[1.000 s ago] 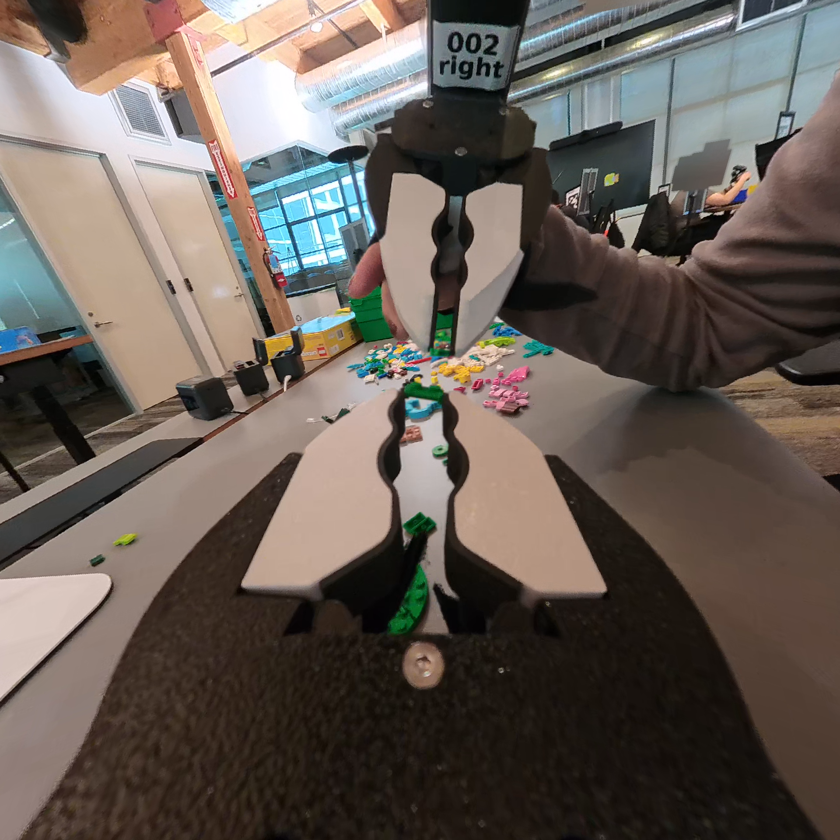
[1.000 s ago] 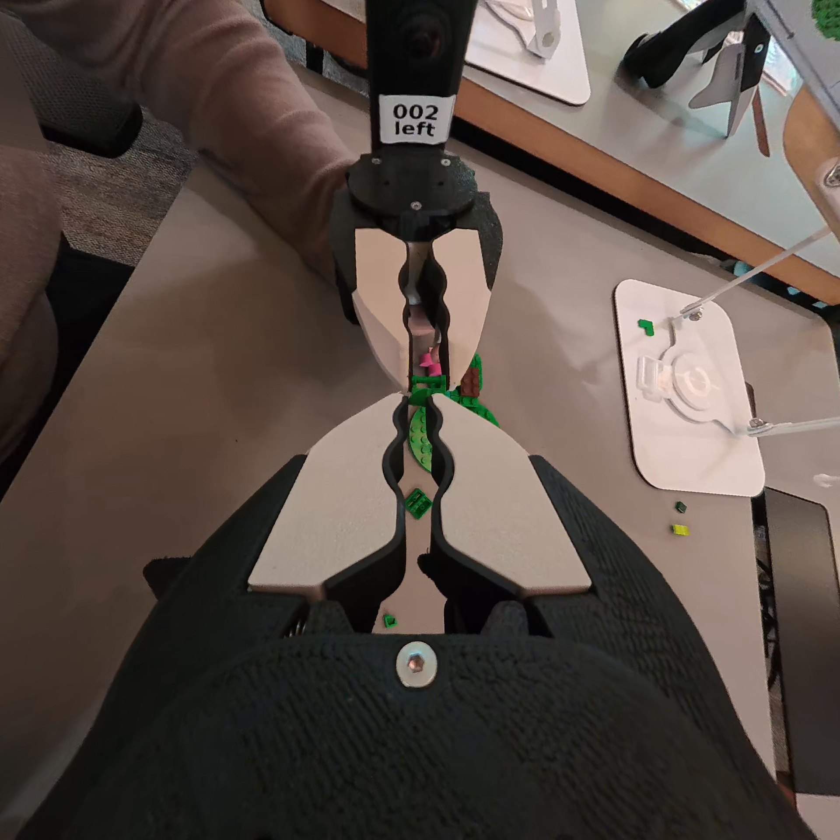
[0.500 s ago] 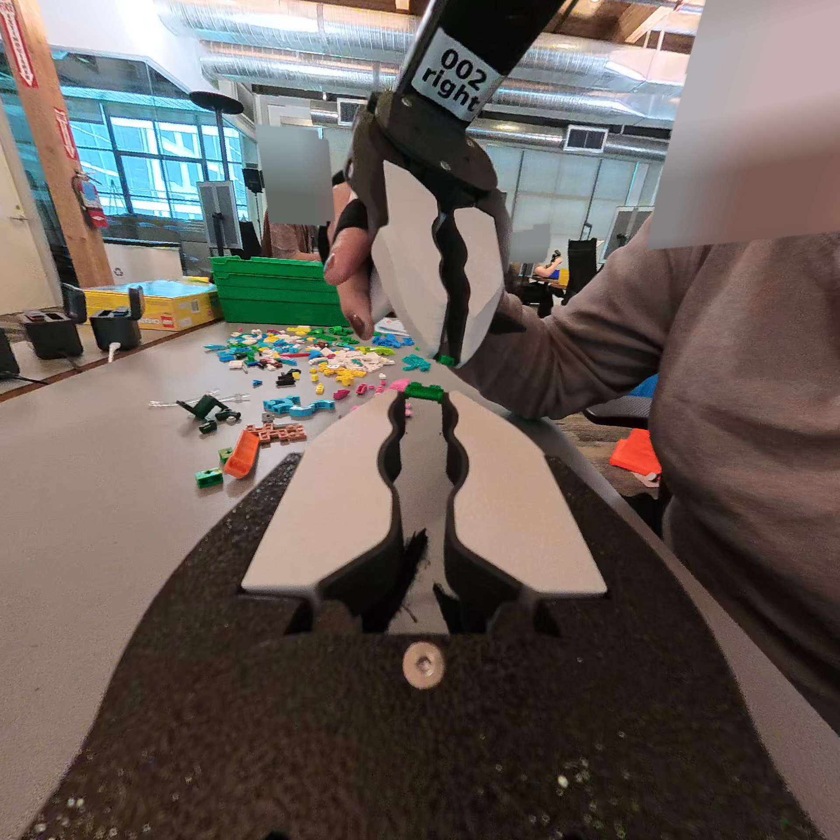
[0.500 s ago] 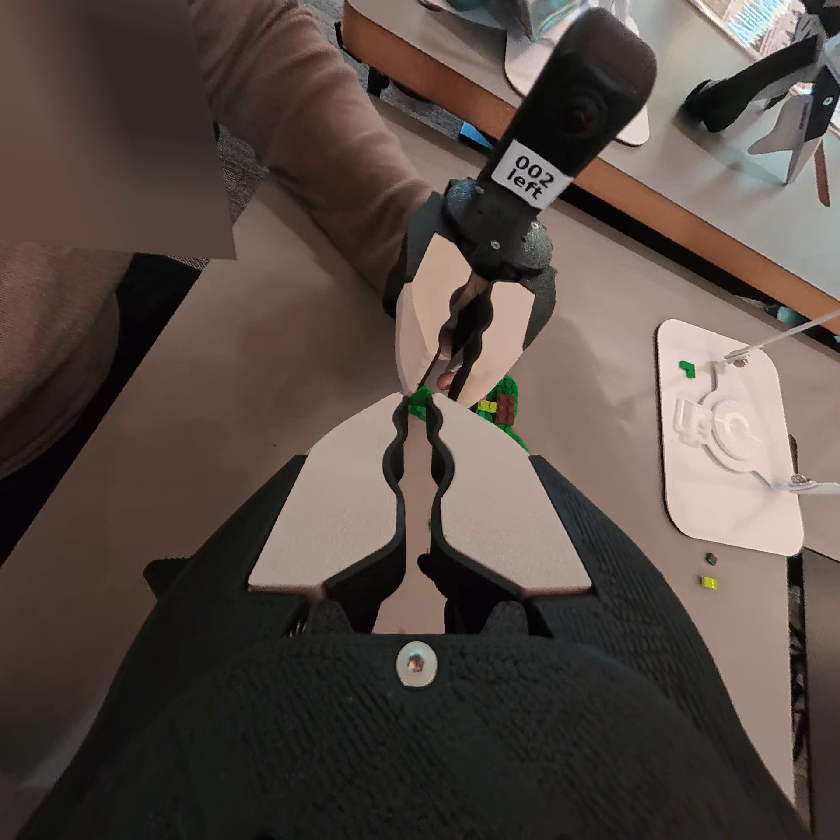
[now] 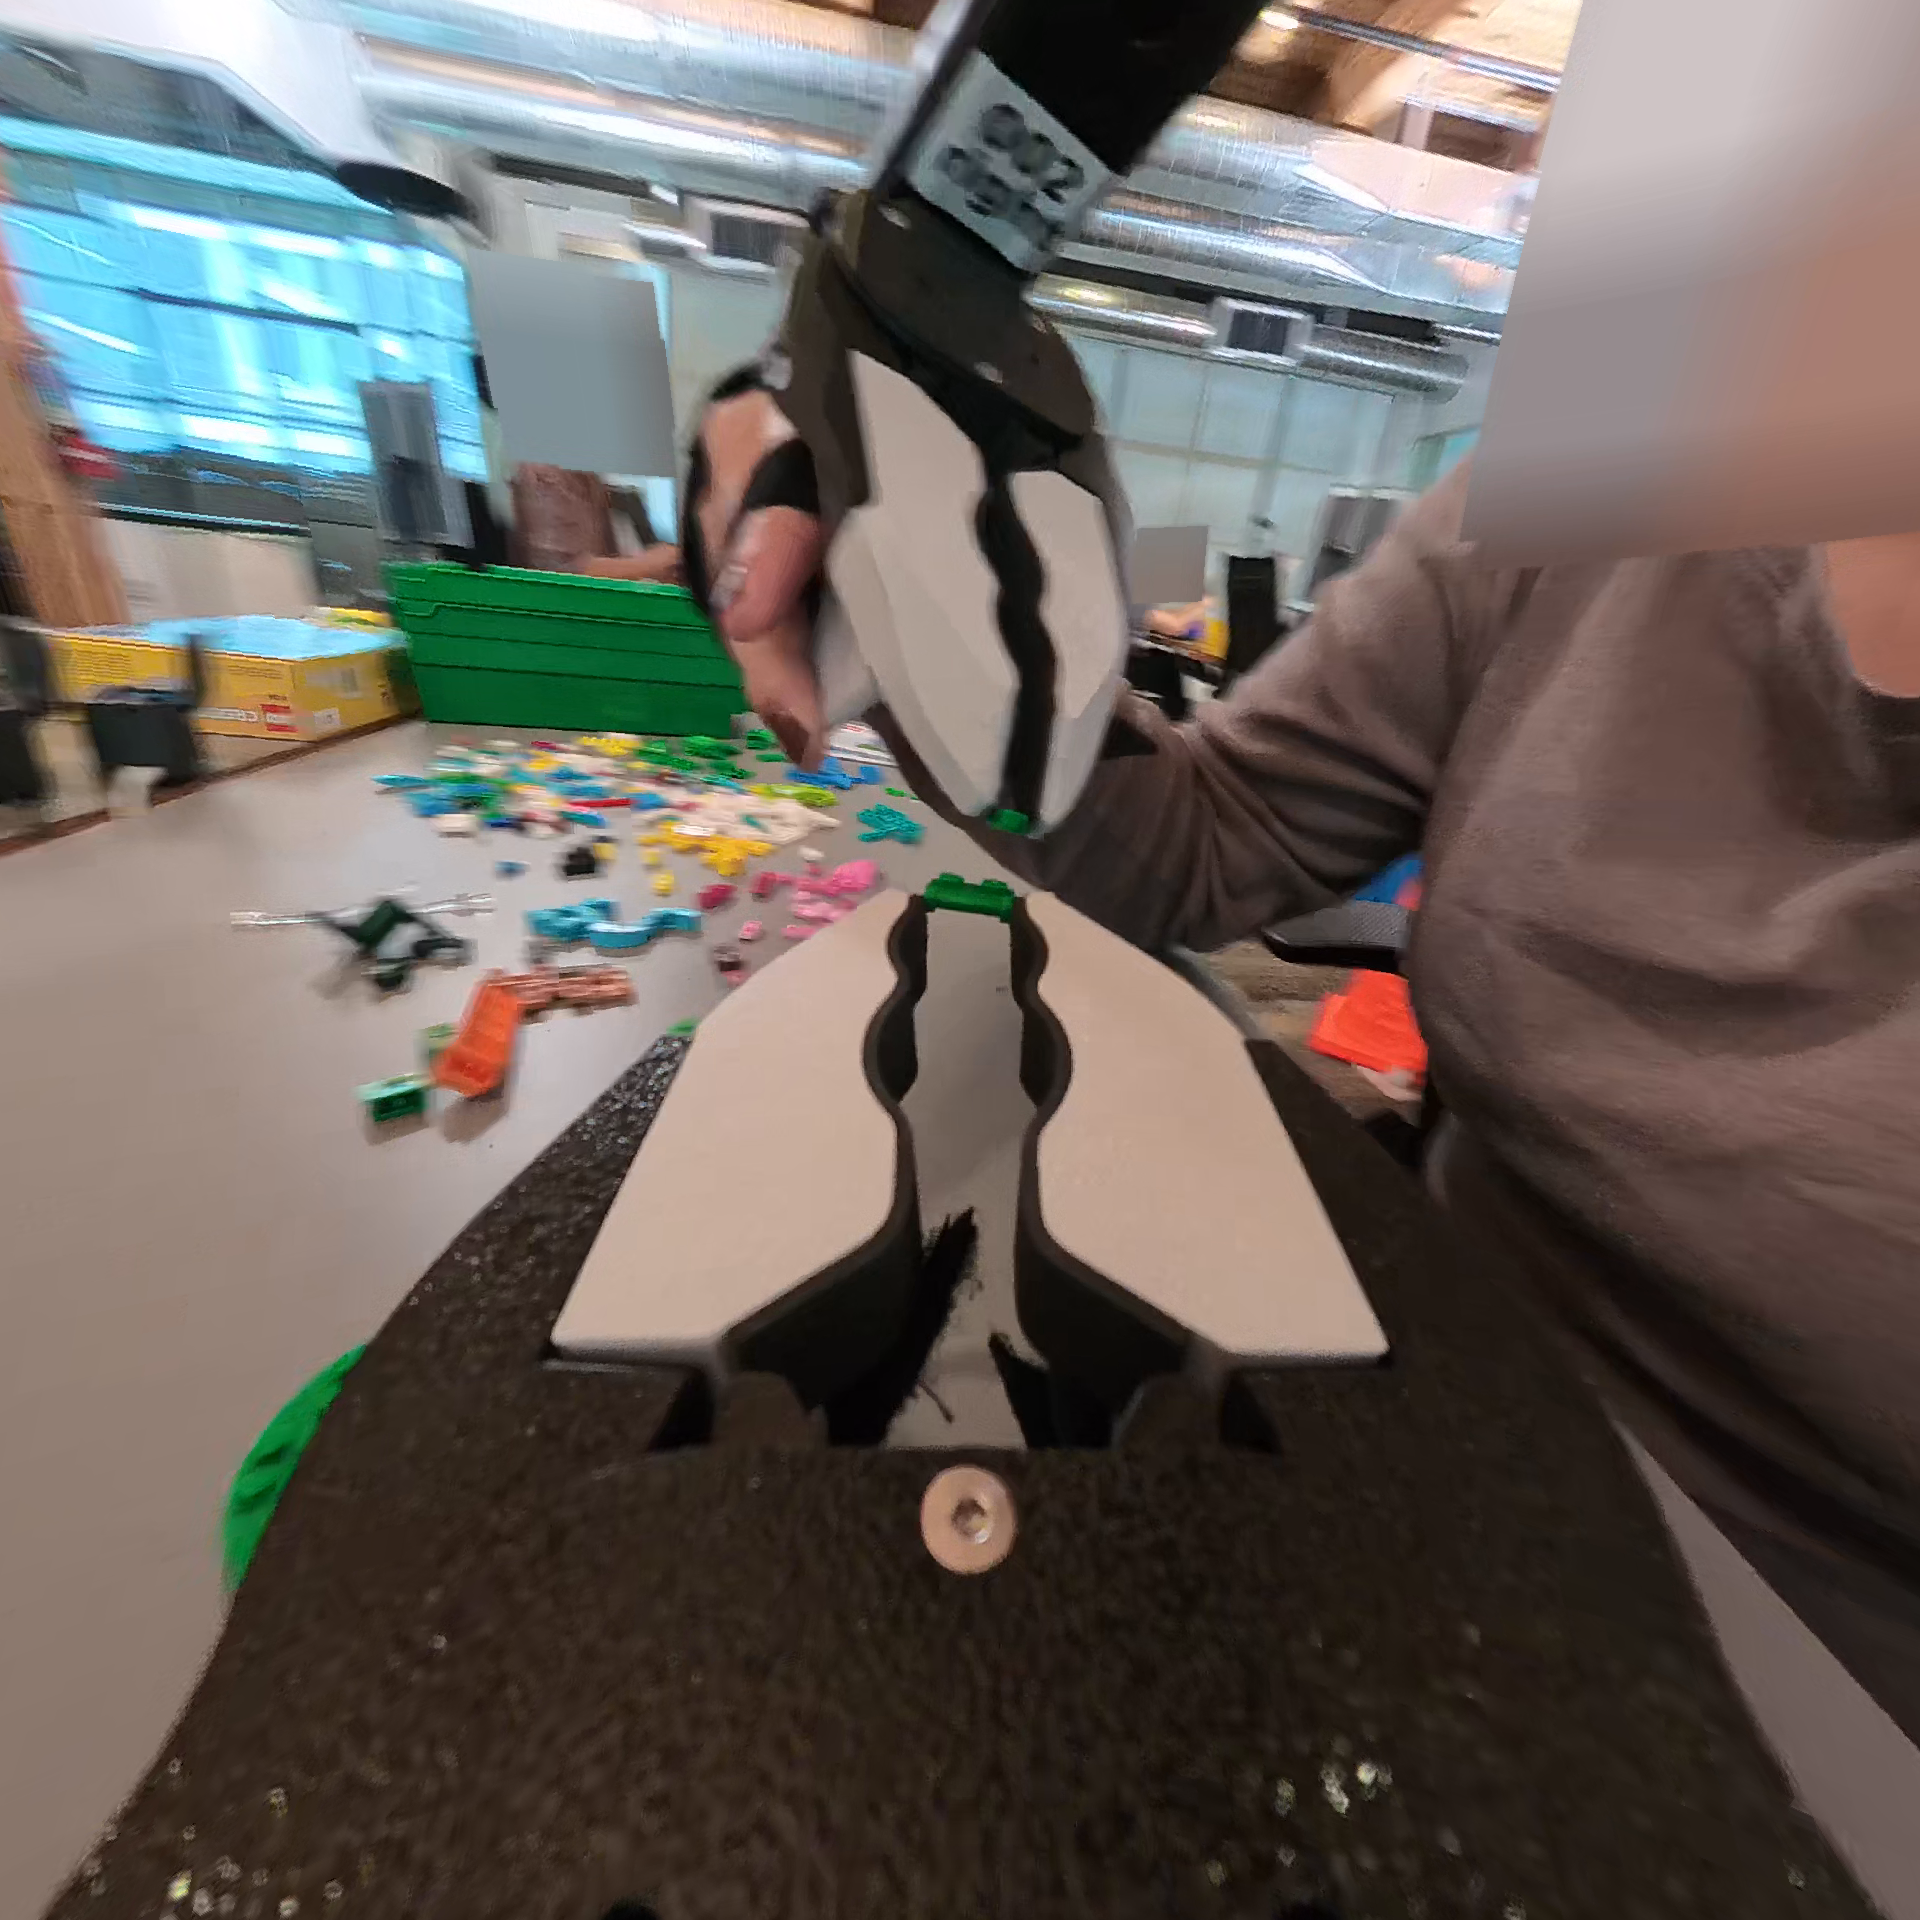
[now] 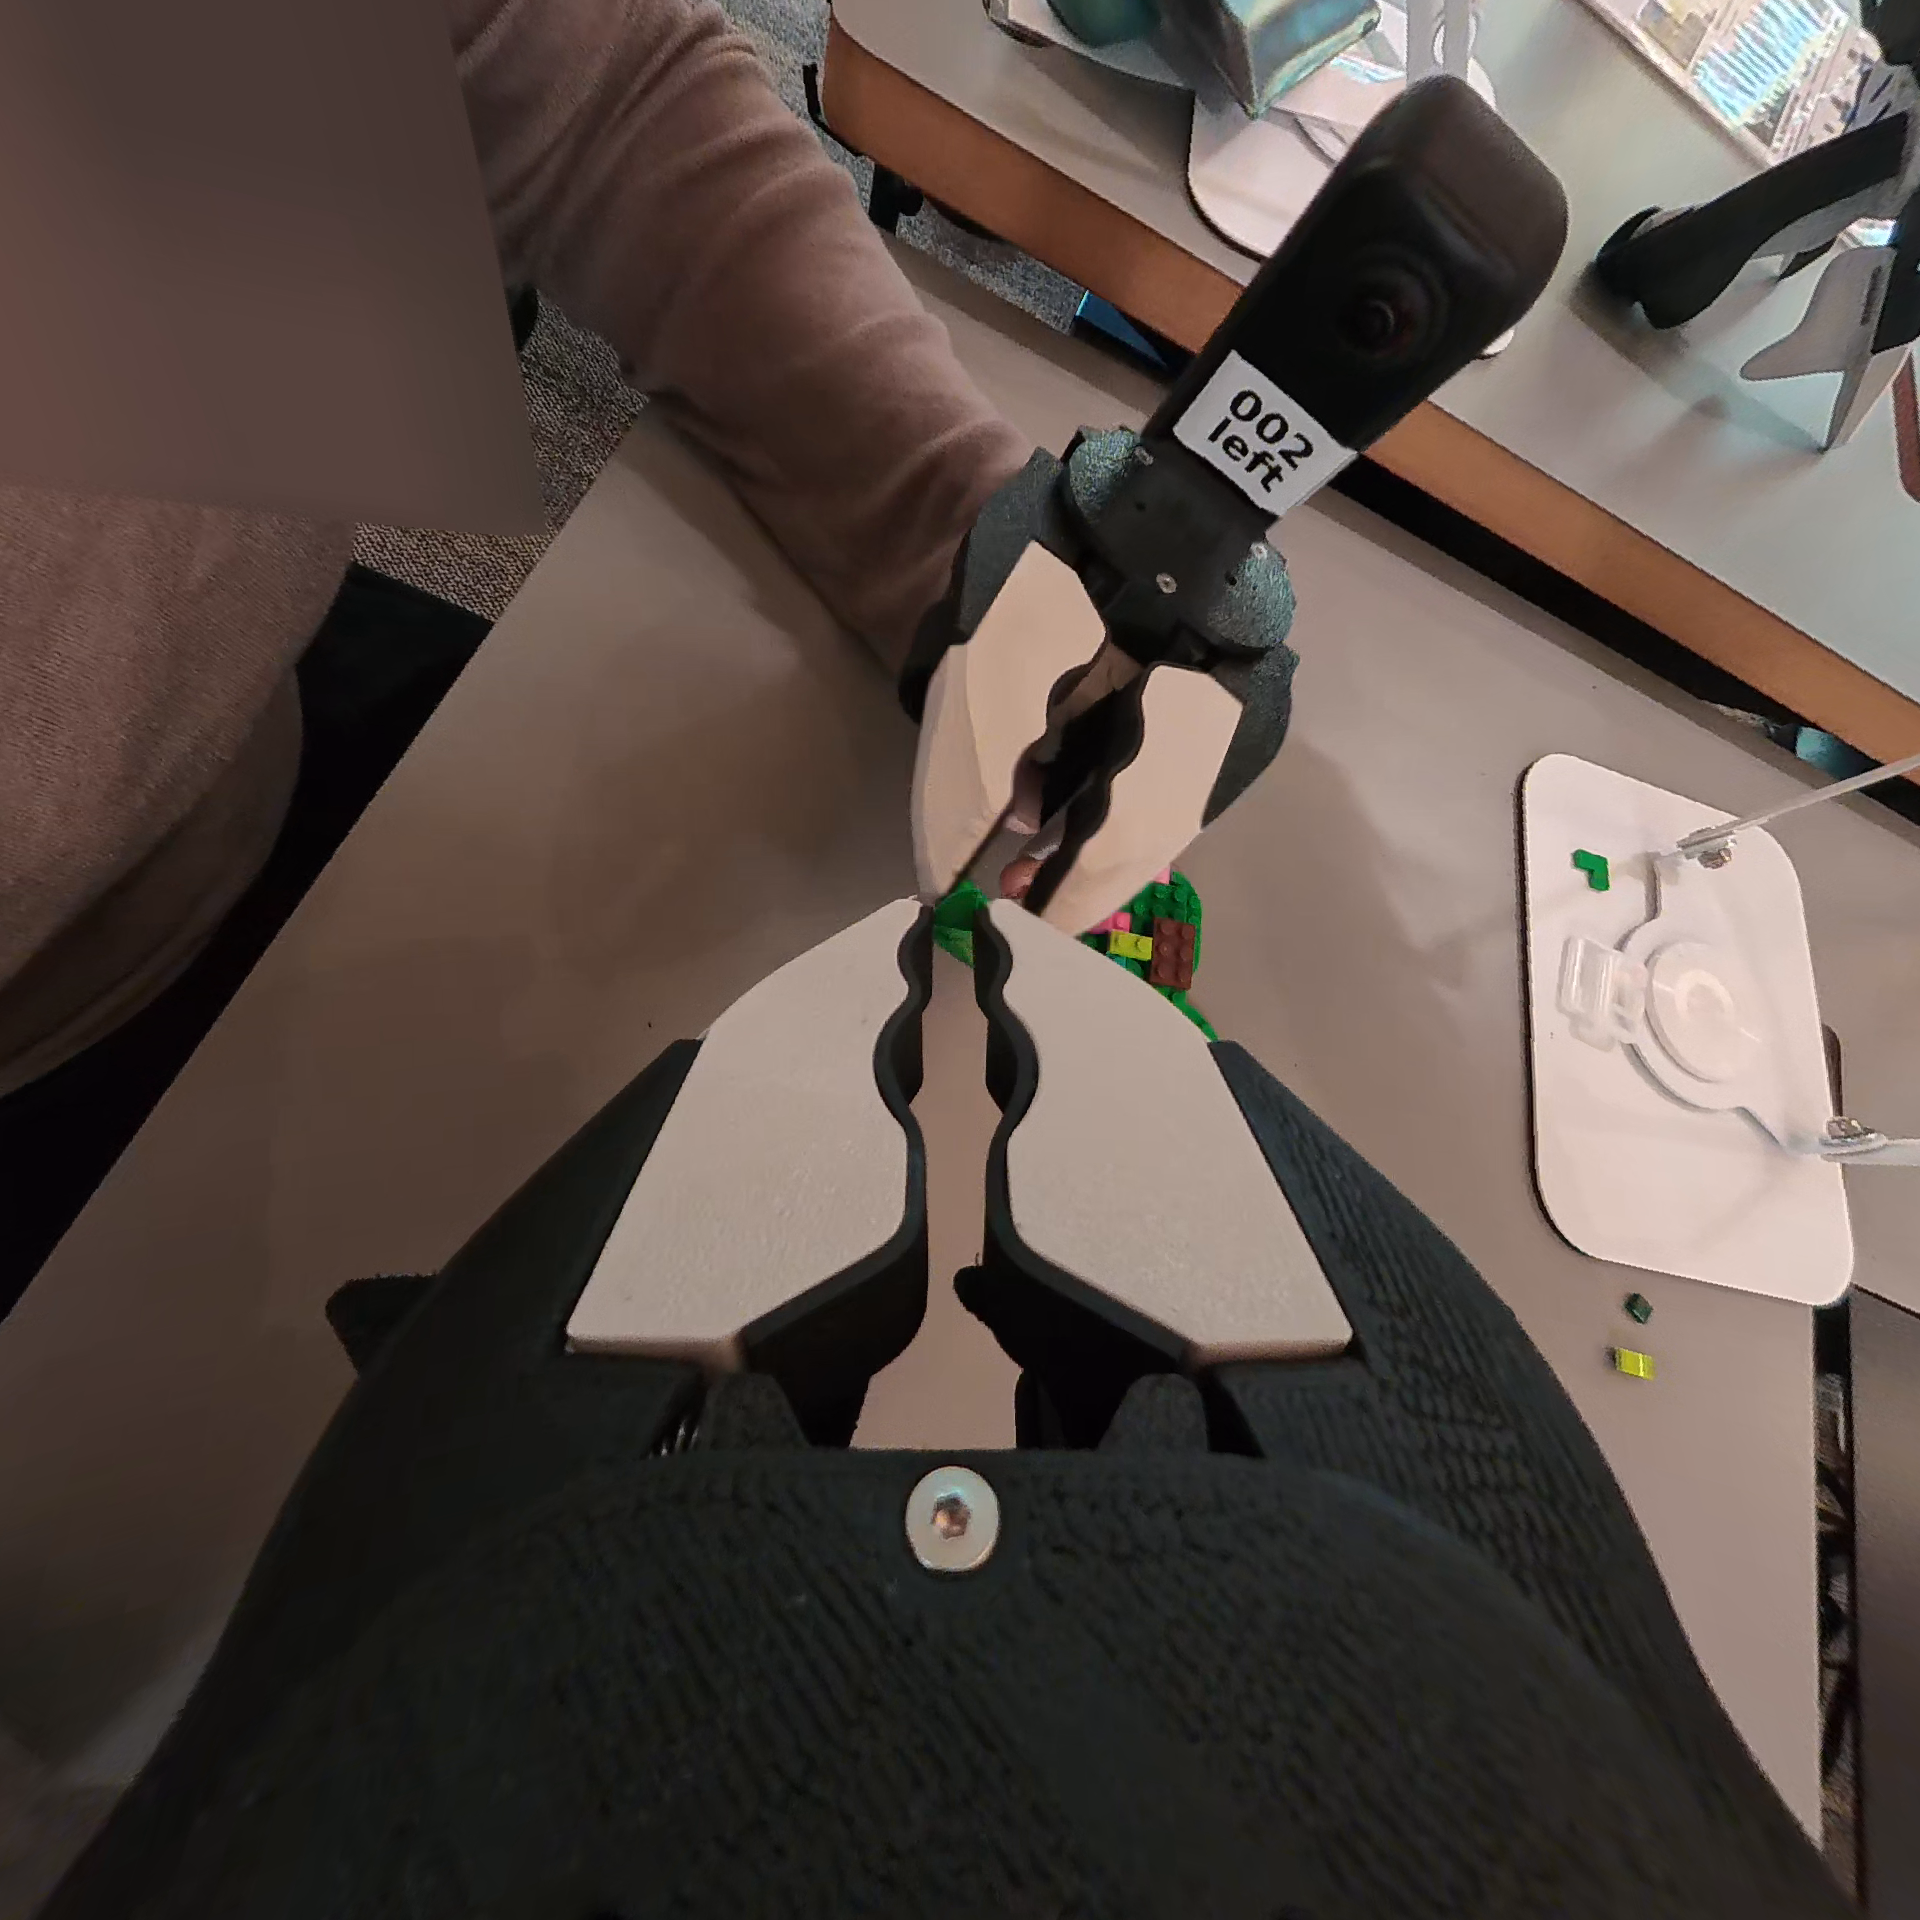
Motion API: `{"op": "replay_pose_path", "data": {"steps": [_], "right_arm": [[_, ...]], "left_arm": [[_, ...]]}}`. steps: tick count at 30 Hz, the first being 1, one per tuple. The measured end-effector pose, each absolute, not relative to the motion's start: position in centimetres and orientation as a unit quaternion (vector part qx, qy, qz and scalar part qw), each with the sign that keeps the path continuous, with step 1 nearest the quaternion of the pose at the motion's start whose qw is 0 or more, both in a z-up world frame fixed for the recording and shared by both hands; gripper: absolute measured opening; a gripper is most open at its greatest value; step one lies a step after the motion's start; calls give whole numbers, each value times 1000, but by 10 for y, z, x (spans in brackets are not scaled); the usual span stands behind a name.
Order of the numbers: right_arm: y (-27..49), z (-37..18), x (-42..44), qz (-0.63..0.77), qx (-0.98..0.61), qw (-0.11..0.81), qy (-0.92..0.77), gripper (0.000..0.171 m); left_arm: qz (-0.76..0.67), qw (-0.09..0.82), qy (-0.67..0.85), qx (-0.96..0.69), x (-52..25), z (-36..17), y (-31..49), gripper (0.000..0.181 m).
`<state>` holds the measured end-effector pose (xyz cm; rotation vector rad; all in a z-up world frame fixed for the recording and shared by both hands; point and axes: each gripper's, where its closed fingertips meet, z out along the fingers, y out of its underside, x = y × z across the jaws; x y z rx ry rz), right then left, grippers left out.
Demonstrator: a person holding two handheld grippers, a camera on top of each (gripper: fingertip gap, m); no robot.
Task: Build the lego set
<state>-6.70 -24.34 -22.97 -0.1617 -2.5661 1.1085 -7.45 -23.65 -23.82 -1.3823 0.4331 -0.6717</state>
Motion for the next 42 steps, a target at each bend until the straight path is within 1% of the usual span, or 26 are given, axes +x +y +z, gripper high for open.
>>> {"op": "replay_pose_path", "data": {"steps": [4,9,13,22,26,42], "right_arm": [[-250,-229,-61,399,-44,157,-902,6],[-270,-230,-47,414,-6,124,-902,6],[-283,-241,-40,402,19,101,-910,6],[-294,-229,-21,448,58,61,-890,5],[-296,-232,-20,433,66,69,-896,5],[-300,-238,-14,420,73,54,-903,5]], "left_arm": [[-371,652,248,-613,-49,-242,-251,15],[-451,606,272,-596,-31,-241,-266,15],[-483,586,280,-587,-26,-240,-272,15],[-545,547,293,-564,-18,-237,-287,15],[-557,537,295,-560,-18,-238,-290,15],[-566,523,301,-562,-17,-243,-292,15]]}}
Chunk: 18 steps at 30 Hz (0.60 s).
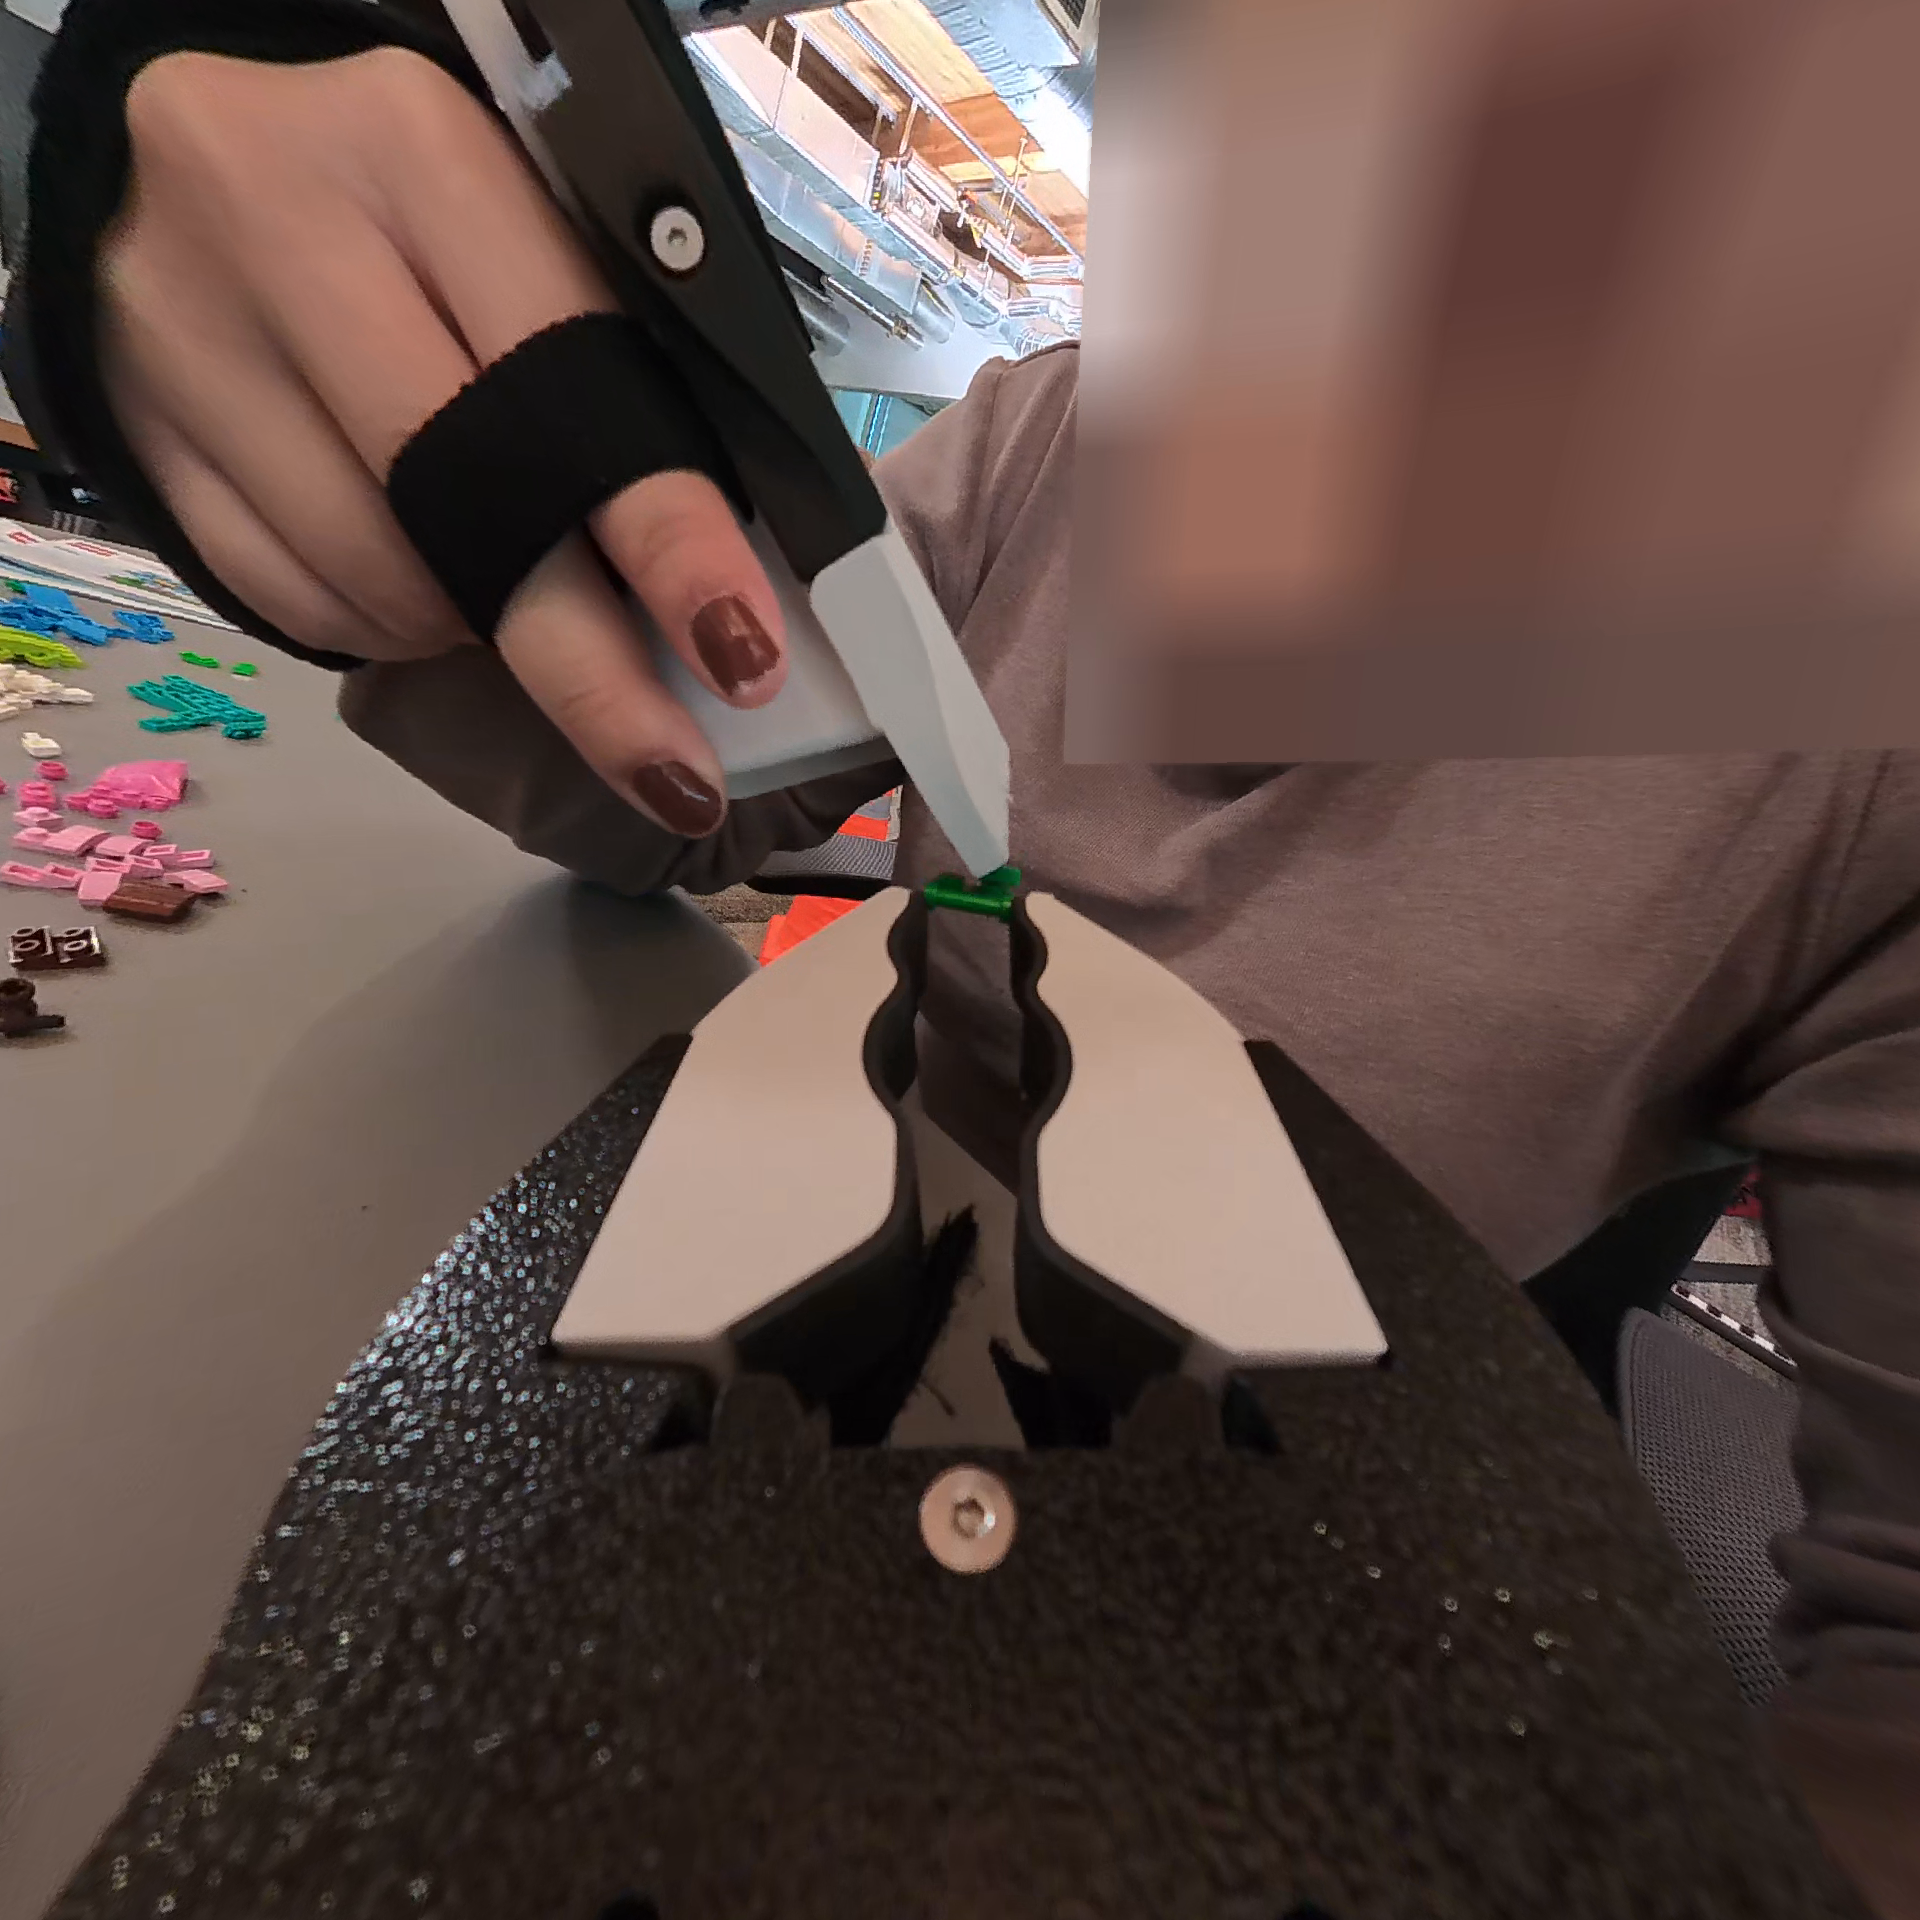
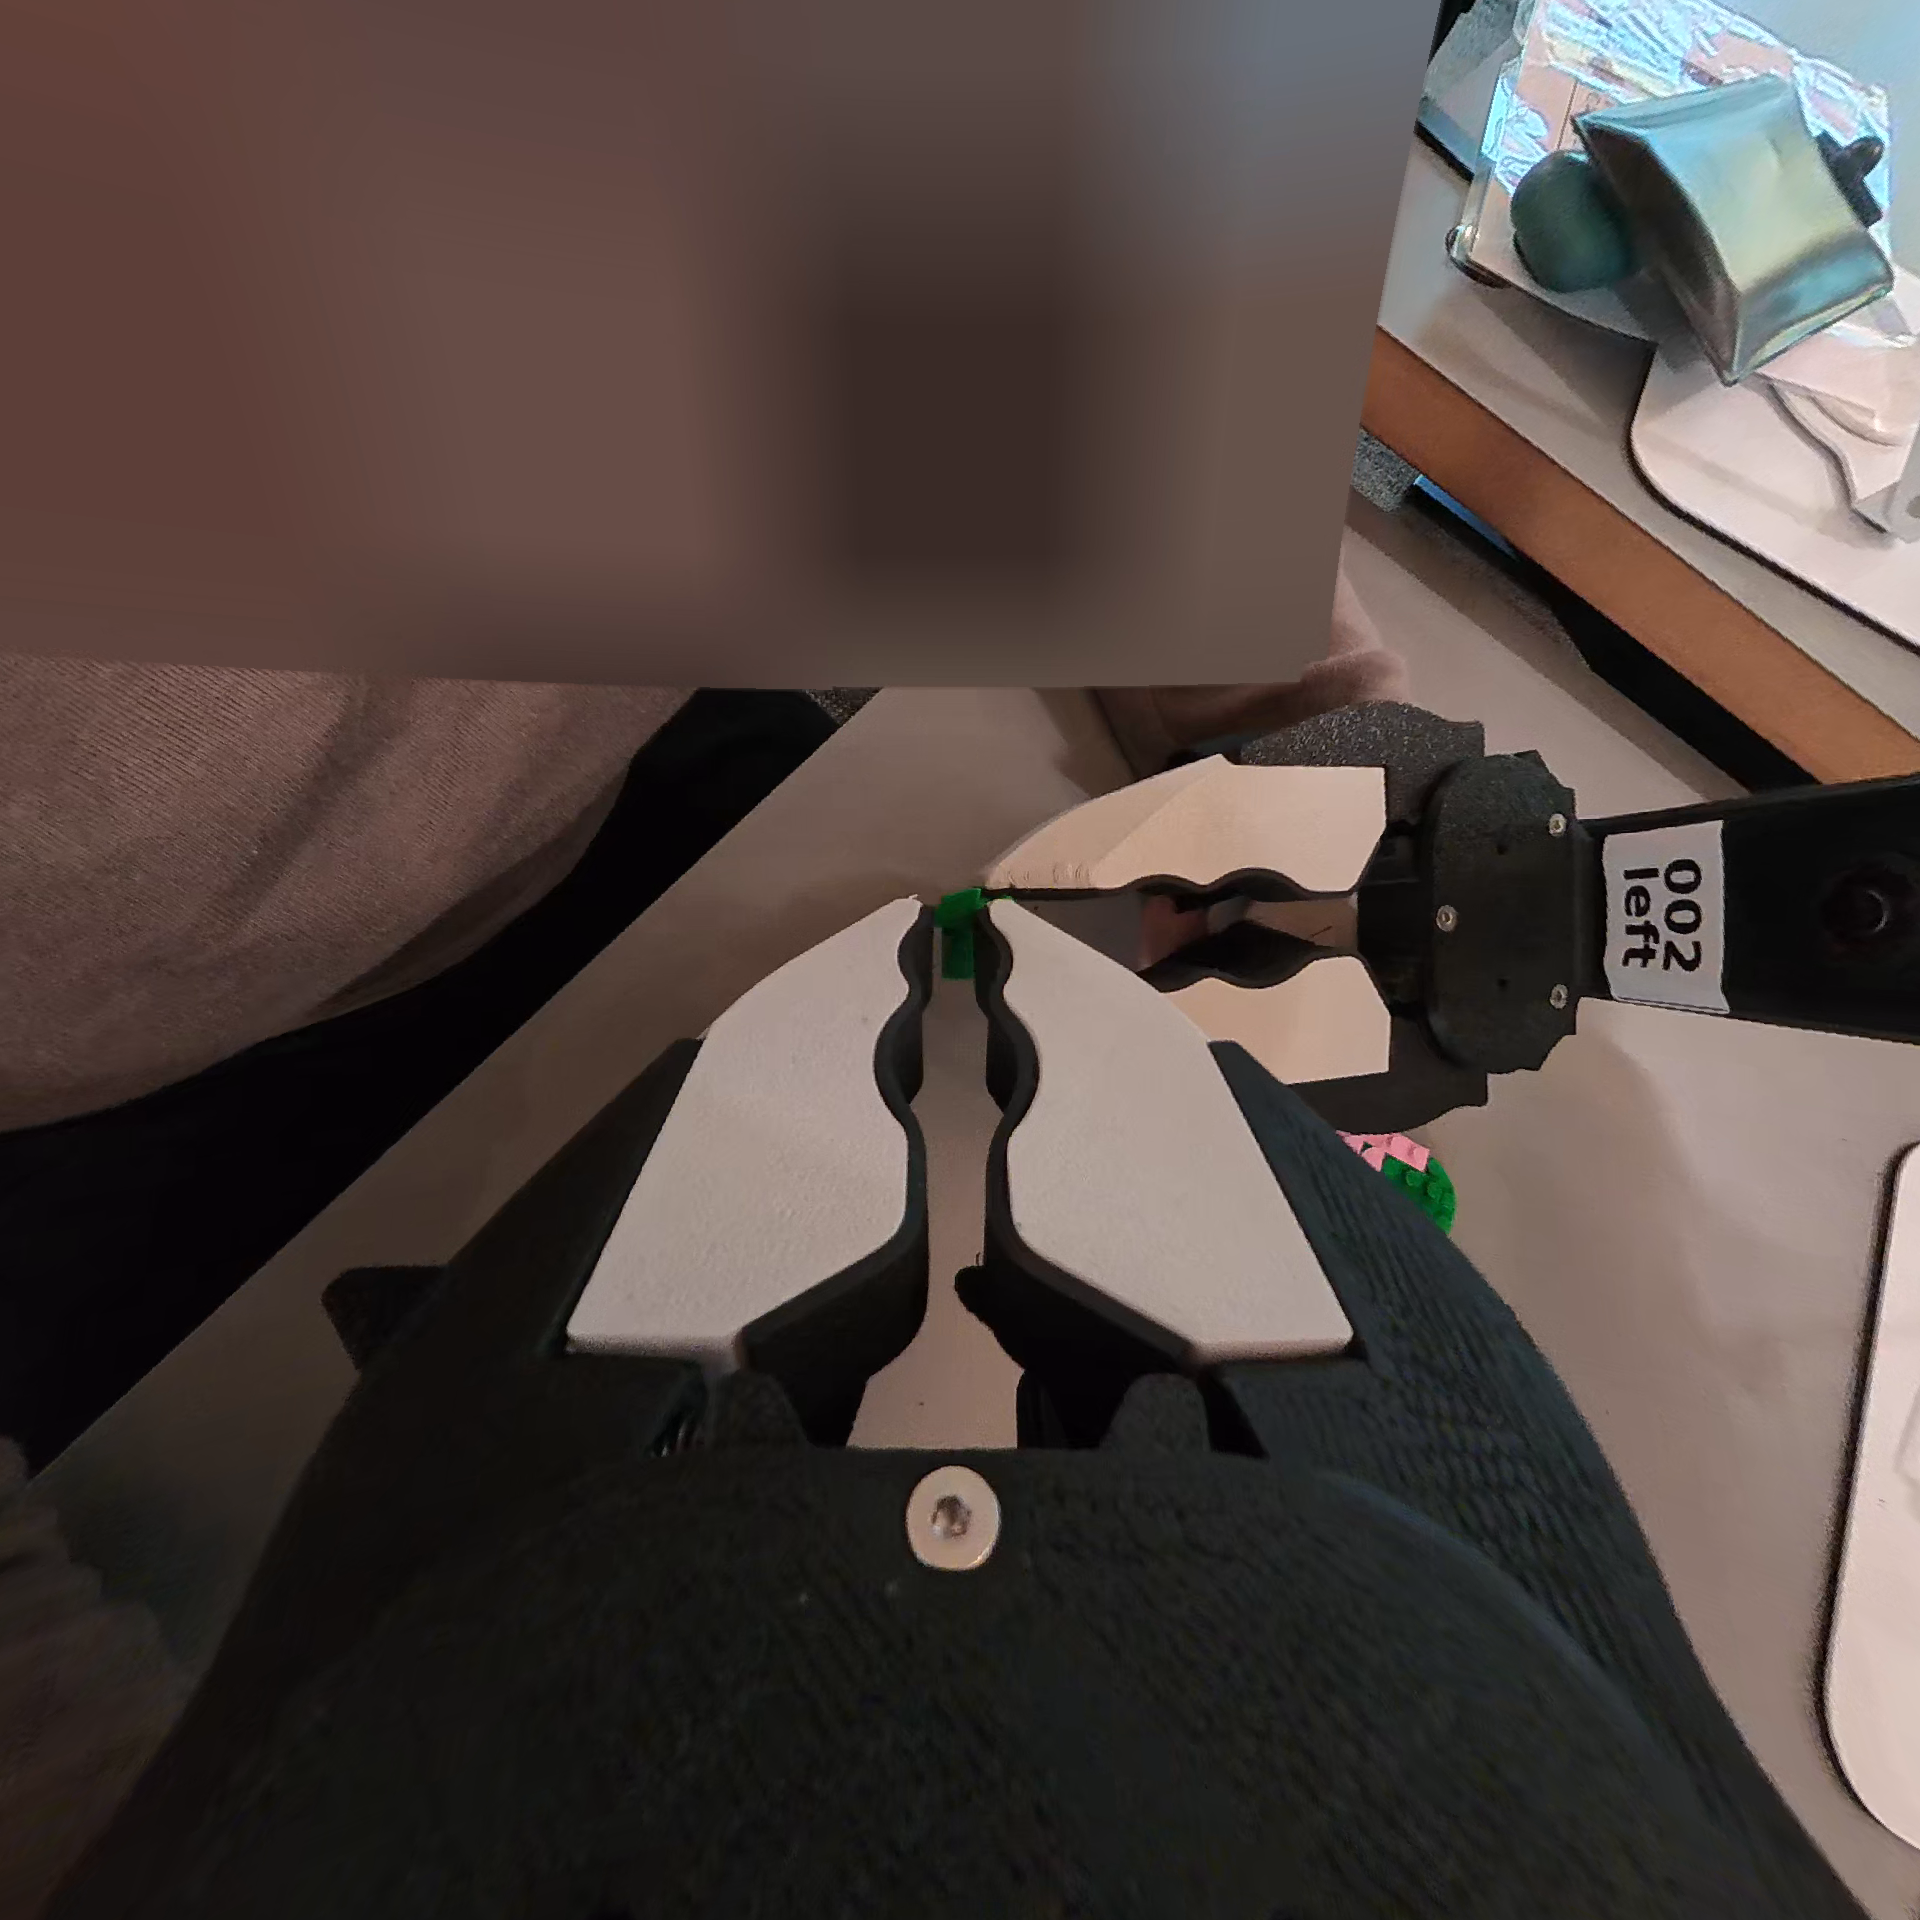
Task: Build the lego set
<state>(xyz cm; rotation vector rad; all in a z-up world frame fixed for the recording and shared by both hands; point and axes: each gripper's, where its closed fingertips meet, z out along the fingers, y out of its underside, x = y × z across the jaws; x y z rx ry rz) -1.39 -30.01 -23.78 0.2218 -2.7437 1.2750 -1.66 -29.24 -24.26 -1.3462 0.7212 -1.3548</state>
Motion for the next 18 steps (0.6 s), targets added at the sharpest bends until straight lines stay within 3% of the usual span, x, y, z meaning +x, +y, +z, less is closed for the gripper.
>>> {"op": "replay_pose_path", "data": {"steps": [18], "right_arm": [[-299,-240,-15,410,63,51,-908,6]], "left_arm": [[-566,520,301,-564,-16,-243,-292,15]]}}
